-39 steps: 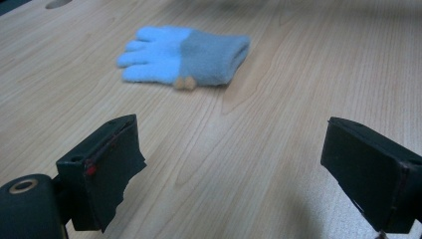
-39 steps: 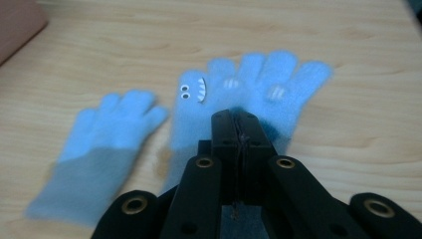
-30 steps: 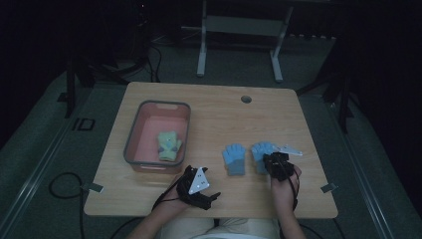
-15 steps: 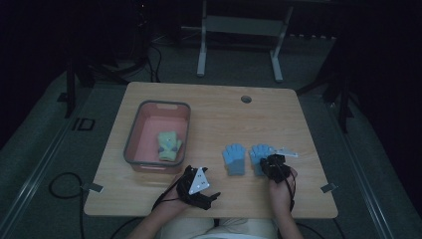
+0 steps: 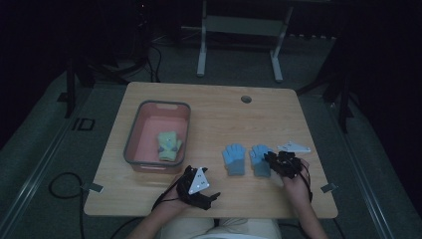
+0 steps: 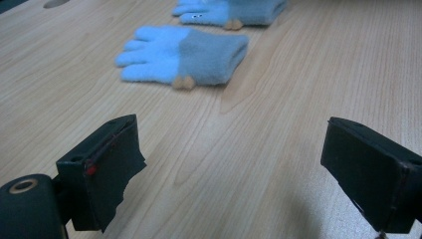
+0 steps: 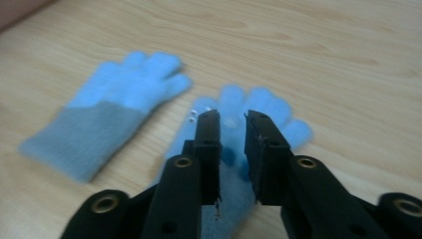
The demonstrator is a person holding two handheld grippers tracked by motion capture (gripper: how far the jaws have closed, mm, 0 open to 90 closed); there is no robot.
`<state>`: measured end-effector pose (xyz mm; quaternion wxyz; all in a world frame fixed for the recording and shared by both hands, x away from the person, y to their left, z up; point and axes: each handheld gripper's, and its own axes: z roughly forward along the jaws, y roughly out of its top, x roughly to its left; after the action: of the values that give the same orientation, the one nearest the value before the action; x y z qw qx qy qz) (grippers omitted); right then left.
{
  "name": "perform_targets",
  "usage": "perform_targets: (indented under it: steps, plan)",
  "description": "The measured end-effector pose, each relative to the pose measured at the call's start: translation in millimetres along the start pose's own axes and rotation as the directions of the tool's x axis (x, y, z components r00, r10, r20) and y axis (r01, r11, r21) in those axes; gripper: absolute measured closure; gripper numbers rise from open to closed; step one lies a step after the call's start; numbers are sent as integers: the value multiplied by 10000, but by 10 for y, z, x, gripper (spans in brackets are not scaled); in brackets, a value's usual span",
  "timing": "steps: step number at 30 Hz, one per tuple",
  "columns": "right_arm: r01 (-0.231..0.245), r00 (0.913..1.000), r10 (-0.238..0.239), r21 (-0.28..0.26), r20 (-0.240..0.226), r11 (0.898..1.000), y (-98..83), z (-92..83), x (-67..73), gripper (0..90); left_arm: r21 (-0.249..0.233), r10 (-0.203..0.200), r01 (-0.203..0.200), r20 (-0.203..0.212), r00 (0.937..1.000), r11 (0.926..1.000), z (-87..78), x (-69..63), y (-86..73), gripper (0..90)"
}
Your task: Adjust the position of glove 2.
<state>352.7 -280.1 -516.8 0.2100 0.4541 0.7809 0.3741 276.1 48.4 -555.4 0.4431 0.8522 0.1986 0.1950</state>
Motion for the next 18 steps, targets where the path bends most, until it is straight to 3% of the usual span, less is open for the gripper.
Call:
perform_targets:
  steps: [2, 4, 12, 18]
  plan:
    - [365, 9979, -364, 2, -530, 9993, -1, 24, -37, 730, -29, -39, 39, 2, 10000, 10000, -2, 0, 1, 87]
    - [600, 9958, -590, 127, -703, 9981, -17, 65, -65, 713, -14, -28, 28, 8, 10000, 10000, -1, -6, -1, 87]
    - [292, 9971, -263, 409, -713, 9987, -35, 160, -171, 646, -78, -139, 139, -18, 9999, 9999, 0, 3, -4, 87]
    - [624, 9965, -576, 812, -598, 9947, -84, 260, -108, 638, -53, -90, 90, -10, 10000, 9999, 3, -5, -4, 87]
